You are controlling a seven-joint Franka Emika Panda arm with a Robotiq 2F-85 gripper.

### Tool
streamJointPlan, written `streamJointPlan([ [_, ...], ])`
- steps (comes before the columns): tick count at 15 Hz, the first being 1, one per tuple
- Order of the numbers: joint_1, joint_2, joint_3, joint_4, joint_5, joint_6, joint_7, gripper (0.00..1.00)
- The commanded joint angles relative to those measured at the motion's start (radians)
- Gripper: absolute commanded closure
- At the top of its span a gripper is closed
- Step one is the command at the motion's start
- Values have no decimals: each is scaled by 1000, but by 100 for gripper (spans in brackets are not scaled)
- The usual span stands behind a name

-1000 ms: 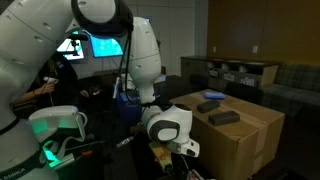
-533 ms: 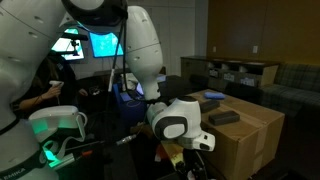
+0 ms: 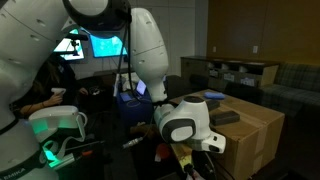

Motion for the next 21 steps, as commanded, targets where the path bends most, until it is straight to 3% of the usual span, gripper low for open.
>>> streamJointPlan([
  [1, -40, 72, 28, 72, 23, 19, 3, 0],
  [10, -123, 223, 76, 190, 65, -10, 5, 0],
  [12, -138, 236, 86, 207, 71, -19, 3, 26],
  [21, -140, 145, 88, 149, 69, -32, -5, 93],
])
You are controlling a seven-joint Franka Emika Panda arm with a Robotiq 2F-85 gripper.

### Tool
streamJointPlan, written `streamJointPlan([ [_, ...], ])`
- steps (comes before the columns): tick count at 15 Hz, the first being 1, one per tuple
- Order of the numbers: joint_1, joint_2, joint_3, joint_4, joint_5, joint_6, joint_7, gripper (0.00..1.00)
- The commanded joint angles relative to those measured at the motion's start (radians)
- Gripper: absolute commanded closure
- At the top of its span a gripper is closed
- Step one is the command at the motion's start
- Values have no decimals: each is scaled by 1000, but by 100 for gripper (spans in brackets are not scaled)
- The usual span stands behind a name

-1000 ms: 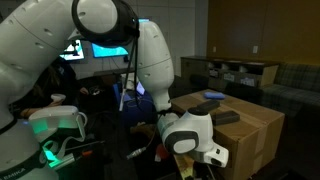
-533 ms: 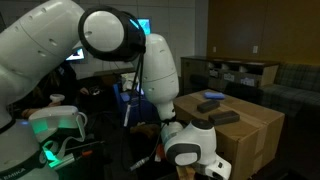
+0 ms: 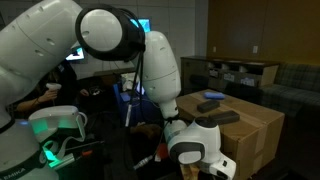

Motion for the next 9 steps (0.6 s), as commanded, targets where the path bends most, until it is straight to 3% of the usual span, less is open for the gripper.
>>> streamJointPlan([
  [1, -4, -64, 7, -45, 9, -24, -15, 98],
  [5, 20, -172, -26, -131, 4, -65, -5, 99],
  [9, 60, -361, -59, -261, -11, -159, -2, 97],
])
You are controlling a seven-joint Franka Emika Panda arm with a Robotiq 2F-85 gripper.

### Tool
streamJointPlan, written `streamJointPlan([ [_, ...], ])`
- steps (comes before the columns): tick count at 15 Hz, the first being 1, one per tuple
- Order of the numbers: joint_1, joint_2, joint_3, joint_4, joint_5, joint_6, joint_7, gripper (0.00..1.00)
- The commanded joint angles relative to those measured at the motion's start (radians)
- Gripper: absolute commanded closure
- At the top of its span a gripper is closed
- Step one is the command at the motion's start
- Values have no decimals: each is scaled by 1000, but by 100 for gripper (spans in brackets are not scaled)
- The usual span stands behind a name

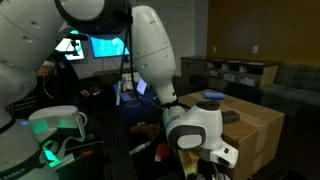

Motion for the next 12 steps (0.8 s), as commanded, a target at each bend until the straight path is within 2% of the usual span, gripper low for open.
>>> streamJointPlan([
  [1, 61, -231, -43, -165, -17, -99, 7, 97],
  [4, 132, -375, -86, -217, -57, -195, 41, 97],
  [8, 260, -542, -143, -220, -210, -301, 171, 97],
  [12, 339, -643, -89, -140, -371, -411, 306, 97],
])
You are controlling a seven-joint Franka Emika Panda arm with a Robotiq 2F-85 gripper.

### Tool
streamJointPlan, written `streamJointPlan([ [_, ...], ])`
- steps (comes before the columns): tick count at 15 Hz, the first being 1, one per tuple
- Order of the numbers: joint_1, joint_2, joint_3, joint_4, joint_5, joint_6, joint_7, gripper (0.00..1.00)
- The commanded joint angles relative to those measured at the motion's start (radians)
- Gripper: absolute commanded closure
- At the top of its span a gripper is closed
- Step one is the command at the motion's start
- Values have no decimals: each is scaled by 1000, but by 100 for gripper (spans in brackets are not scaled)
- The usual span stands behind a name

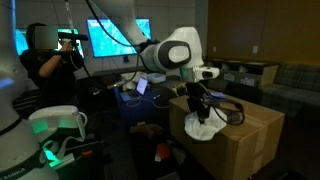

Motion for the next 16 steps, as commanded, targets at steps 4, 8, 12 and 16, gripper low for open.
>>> streamJointPlan([
  [4, 103, -77, 131, 142, -166, -133, 148, 97],
  [8, 138, -6, 208, 263, -151, -148, 123, 97],
  [12, 161, 103, 245, 372, -127, -124, 75, 97],
  [16, 180, 230, 260, 481, -106, -117, 14, 97],
])
